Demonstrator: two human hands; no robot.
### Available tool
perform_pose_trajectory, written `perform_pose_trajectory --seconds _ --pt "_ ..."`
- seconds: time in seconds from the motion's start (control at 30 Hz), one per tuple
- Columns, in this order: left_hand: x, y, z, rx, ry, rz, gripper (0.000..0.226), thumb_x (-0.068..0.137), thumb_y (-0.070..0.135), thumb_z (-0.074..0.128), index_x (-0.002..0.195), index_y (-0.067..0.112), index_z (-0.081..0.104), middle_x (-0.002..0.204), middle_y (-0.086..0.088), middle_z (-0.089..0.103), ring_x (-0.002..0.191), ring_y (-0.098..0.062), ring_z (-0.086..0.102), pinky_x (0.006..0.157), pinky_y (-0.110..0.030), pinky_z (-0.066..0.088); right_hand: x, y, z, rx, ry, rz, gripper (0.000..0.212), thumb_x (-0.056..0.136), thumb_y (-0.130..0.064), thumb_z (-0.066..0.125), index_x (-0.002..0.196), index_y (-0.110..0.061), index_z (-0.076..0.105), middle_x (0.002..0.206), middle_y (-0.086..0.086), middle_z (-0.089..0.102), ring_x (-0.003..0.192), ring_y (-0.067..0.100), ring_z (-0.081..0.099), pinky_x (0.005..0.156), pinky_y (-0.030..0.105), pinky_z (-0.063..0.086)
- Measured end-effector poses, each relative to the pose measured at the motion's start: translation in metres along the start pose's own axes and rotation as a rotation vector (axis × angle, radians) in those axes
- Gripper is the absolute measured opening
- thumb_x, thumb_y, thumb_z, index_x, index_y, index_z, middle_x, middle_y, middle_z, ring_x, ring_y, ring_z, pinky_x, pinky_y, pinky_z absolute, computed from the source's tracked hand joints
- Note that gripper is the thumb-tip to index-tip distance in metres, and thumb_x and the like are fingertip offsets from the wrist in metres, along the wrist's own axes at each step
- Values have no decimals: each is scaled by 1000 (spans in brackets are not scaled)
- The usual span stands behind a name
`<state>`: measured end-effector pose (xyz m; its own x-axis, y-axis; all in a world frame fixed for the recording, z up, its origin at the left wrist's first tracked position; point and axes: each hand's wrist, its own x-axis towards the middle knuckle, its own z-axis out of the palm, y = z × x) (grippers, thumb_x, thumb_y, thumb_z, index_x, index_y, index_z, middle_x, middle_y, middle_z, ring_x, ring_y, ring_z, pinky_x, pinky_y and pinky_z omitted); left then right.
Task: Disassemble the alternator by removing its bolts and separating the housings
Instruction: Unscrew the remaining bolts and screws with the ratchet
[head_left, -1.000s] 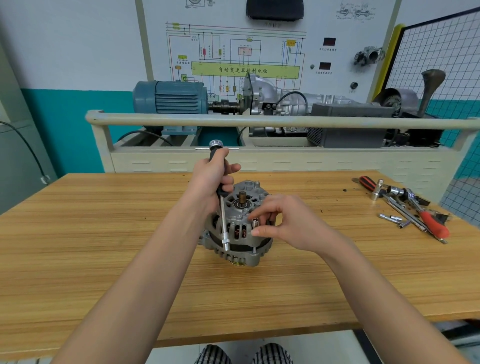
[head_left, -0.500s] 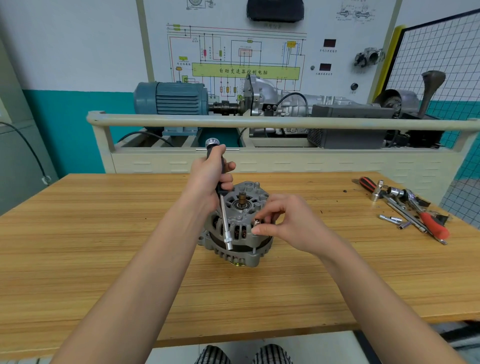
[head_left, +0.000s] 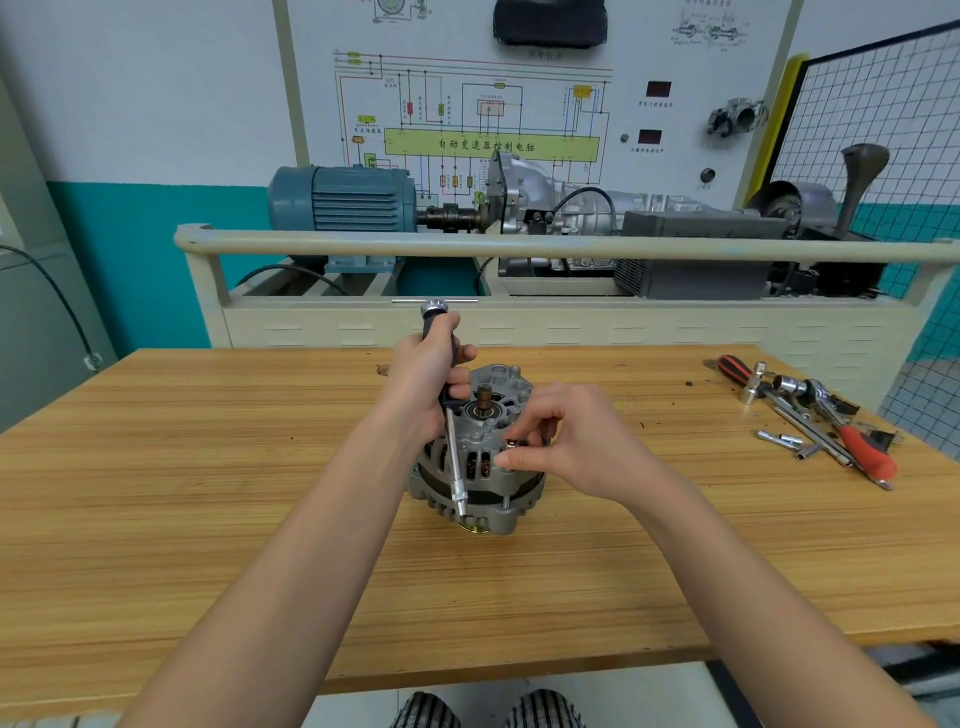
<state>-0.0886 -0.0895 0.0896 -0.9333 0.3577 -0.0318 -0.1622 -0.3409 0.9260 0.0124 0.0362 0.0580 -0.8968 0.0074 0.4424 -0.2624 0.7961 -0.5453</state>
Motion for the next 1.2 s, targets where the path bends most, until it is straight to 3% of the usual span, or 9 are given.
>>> perform_pose_trajectory --seconds 0.33,0.67,0.73,0.83,0.93,1.03,1.1,1.2 --pt "2 -11 -2 20 15 -6 24 99 30 51 86 10 48 65 -3 50 34 -4 36 34 -16 30 -5 0 15 81 67 75 20 68 -30 86 71 -30 66 61 -13 56 58 -4 49 56 12 38" --pt "0 -4 -1 -75 -2 -44 24 98 28 51 84 10 47 65 -2 49 35 -4 34 33 -16 28 -1 -2 7 68 -59 122 26 65 -32 86 86 -25 72 67 -13 57 61 -6 49 58 11 39" --pt "0 -1 1 -97 0 -50 24 98 28 51 83 11 46 62 -1 48 35 -4 32 33 -16 27 -1 -1 6 74 -77 117 29 64 -32 87 88 -29 72 70 -11 60 63 -2 51 62 15 41" --pt "-1 7 1 -161 -23 -58 25 97 29 51 79 16 41 53 3 45 35 -4 29 33 -15 24 -4 -4 1 122 -133 136 33 65 -28 86 93 -33 70 77 -9 64 77 12 60 76 34 52" --pt "-6 24 -1 -287 -60 -63 29 95 30 54 73 20 38 47 9 35 34 -3 25 31 -15 21 -7 -10 -13 228 -53 142 32 77 -28 74 108 -26 66 91 -7 67 90 12 62 85 35 53" --pt "-14 47 1 -423 -85 -21 31 93 31 55 69 20 39 48 10 29 34 -3 21 31 -15 18 -7 -33 -16 357 99 109 16 91 -34 55 104 -28 62 91 -12 66 85 -1 61 74 21 50" --pt "-22 61 5 -466 -89 35 33 93 32 55 67 20 40 47 10 27 34 -3 20 31 -16 17 -8 -54 -4 302 10 61 18 96 -42 45 96 -30 59 81 -15 63 71 -3 58 64 16 46" --pt "-34 73 12 -503 -87 116 35 93 35 56 65 20 42 47 11 27 37 -4 19 33 -16 16 -7 -77 13 308 -73 -14 32 100 -40 39 82 -17 53 61 -8 51 55 16 46 53 31 41"
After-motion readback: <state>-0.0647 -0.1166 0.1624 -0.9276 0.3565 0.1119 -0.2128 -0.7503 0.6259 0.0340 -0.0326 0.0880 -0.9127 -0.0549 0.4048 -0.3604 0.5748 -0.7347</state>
